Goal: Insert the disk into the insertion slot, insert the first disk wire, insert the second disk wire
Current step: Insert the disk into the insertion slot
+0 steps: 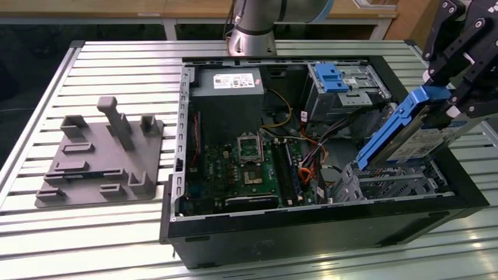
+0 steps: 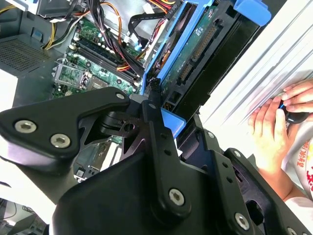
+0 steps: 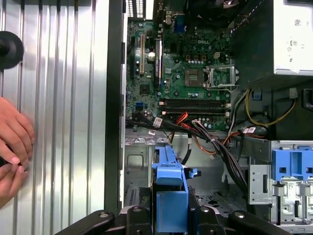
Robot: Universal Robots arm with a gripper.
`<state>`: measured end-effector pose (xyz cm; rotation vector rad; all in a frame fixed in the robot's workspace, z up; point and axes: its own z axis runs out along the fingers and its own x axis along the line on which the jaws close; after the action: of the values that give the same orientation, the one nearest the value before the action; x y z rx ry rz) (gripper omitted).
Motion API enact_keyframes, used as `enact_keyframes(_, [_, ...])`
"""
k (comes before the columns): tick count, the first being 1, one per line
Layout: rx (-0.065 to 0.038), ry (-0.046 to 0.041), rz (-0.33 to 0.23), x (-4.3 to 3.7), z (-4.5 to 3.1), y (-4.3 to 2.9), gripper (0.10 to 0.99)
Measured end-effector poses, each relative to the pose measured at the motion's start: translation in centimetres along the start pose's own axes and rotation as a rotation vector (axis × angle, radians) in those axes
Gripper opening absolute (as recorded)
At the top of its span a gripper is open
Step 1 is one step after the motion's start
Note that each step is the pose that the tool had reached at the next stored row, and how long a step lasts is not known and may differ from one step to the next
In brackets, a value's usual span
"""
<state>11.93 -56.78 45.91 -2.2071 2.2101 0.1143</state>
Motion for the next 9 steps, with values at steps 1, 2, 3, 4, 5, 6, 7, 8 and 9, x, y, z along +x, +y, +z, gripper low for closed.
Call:
enact_keyframes(1, [0.0,0.0001,0.0,0.0,0.03,0.0,0.365])
enact_keyframes(2, [0.0,0.0002,0.0,0.0,0.06,0.0,0.365])
enact_keyframes(3, [0.0,0.0003,0.0,0.01,0.09,0.0,0.365])
enact_keyframes(4, [0.0,0.0004,0.0,0.01,0.11,0.0,0.365])
enact_keyframes(5, [0.0,0.0004,0.0,0.01,0.14,0.0,0.365])
enact_keyframes(6, [0.0,0.0005,0.0,0.01,0.16,-0.01,0.365])
enact_keyframes(7, [0.0,0.0006,0.0,0.01,0.18,-0.01,0.365])
enact_keyframes(8, [0.0,0.0006,0.0,0.01,0.2,-0.01,0.365])
enact_keyframes(9, [0.0,0.0007,0.0,0.01,0.22,-0.01,0.365])
